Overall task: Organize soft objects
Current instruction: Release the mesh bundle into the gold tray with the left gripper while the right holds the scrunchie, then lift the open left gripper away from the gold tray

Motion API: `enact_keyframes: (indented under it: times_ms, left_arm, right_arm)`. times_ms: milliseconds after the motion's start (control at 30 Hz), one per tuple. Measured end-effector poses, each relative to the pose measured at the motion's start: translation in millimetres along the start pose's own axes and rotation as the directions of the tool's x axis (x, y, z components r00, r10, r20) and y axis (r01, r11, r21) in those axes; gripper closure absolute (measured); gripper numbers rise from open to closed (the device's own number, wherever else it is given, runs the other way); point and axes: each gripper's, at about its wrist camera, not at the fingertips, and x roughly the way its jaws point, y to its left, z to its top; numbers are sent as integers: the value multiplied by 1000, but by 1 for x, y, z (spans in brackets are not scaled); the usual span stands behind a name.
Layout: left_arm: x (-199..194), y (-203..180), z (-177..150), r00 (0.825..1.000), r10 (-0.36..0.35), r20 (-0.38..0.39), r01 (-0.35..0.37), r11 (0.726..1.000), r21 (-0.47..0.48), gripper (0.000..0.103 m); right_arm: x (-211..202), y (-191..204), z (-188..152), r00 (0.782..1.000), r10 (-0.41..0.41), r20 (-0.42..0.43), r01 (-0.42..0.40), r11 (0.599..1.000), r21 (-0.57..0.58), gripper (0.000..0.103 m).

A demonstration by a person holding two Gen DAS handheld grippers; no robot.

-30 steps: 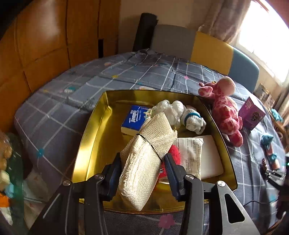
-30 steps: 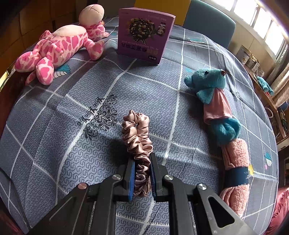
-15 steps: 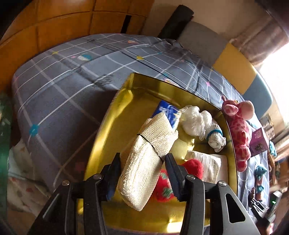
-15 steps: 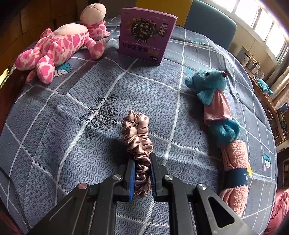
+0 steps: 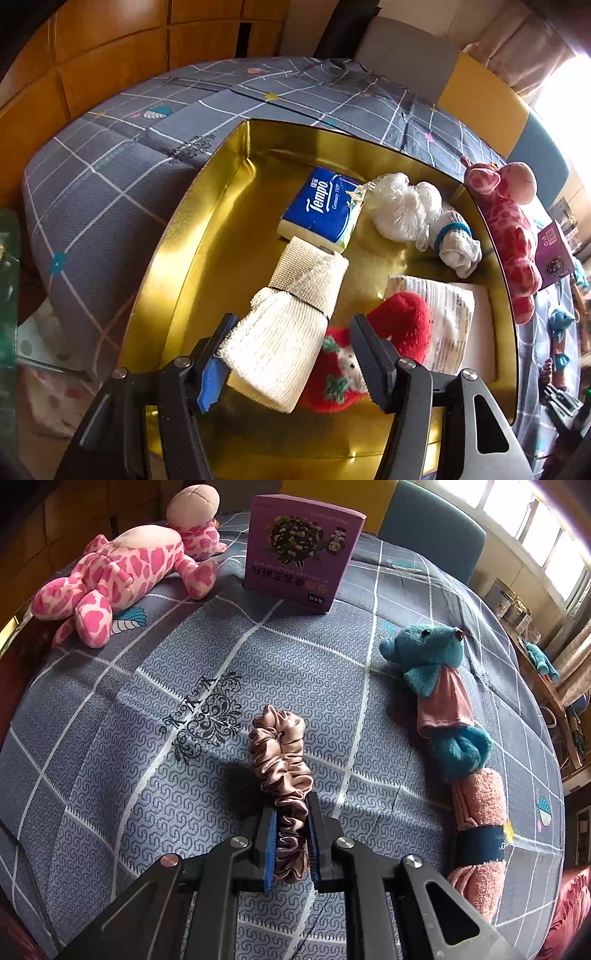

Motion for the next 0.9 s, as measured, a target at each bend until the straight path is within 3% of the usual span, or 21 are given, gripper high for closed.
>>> enact_keyframes:
  times_ms: [467,900]
  left_arm:
    - [-61,-14,-11,984,-6,176,-14,994,111,32]
    - [-92,-38,-23,965,-46,259,-6,980,198,32]
  right_arm:
    - [-2,2,0,1000,-13,2,13,1000,-6,90]
    - [-1,-3,3,1000,-17,-18,18,998,52,91]
